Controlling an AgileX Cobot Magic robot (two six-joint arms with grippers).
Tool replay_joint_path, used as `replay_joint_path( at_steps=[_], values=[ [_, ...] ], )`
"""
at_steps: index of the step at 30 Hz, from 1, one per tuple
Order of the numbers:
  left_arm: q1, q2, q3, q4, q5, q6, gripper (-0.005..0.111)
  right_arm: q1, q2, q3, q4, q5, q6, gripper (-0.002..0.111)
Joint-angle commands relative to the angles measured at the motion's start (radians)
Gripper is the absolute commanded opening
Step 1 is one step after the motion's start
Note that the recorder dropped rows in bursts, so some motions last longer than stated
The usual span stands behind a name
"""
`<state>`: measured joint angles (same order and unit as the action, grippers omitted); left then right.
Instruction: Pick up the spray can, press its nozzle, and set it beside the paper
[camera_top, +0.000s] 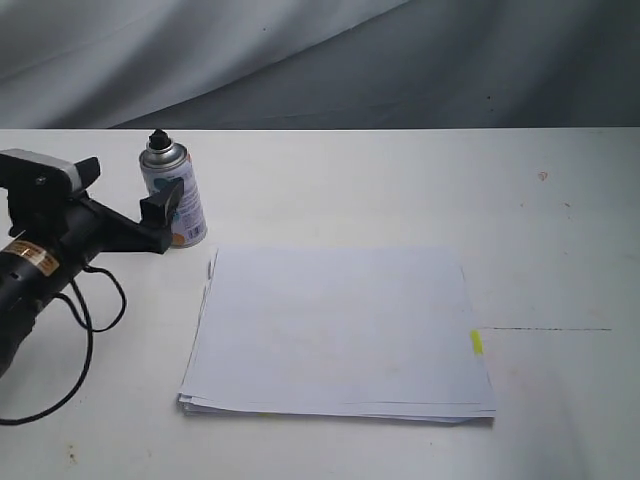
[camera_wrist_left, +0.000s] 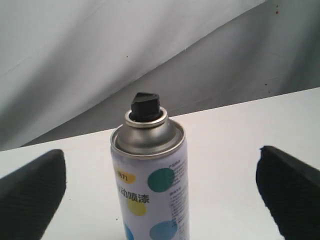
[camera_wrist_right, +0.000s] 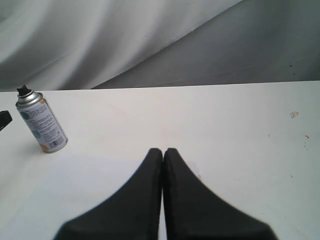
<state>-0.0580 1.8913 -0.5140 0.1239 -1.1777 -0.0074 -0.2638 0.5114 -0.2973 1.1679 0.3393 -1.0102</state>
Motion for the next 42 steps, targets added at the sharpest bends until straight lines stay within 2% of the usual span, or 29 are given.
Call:
replay_joint_path(
  at_steps=[1, 5, 9, 12, 17, 19, 26, 31, 33, 36, 42],
  values=[
    [0.001, -0.158, 0.133, -0.037, -0.011, 0.007, 0.096, -0.004, -0.005, 0.004, -0.001, 0.002, -0.005, 0.000],
    [0.001, -0.342, 0.246, -0.115, 0.023, 0.007, 0.096, -0.004, -0.005, 0.004, -0.001, 0.002, -0.005, 0.000],
    [0.001, -0.562, 0.304, -0.135, 0.208, 0.007, 0.089, -0.004, -0.005, 0.004, -0.001, 0.002, -0.005, 0.000],
    [-0.001, -0.726, 0.299, -0.135, 0.380, 0.007, 0.067, -0.004, -0.005, 0.004, -0.001, 0.002, -0.005, 0.000],
    [-0.001, -0.956, 0.246, -0.135, 0.662, 0.007, 0.014, -0.004, -0.005, 0.004, -0.001, 0.002, -0.005, 0.000],
    [-0.001, -1.012, 0.214, -0.135, 0.771, 0.007, 0.000, -0.004, -0.005, 0.004, -0.001, 0.002, -0.005, 0.000],
    [-0.001, -1.100, 0.129, -0.133, 1.071, 0.007, 0.000, -0.004, -0.005, 0.004, -0.001, 0.002, -0.005, 0.000],
    [-0.001, -1.100, 0.050, 0.017, 1.295, 0.007, 0.001, -0.004, -0.005, 0.004, -0.001, 0.002, -0.005, 0.000],
    [-0.001, -1.100, 0.030, 0.023, 1.359, 0.007, 0.001, -0.004, -0.005, 0.004, -0.001, 0.002, -0.005, 0.000],
    [-0.001, -1.100, 0.000, 0.021, 1.426, 0.007, 0.001, -0.004, -0.005, 0.004, -0.001, 0.002, -0.005, 0.000],
    [-0.001, -1.100, -0.016, 0.013, 1.439, 0.007, 0.001, -0.004, -0.005, 0.004, -0.001, 0.002, -0.005, 0.000]
  ],
)
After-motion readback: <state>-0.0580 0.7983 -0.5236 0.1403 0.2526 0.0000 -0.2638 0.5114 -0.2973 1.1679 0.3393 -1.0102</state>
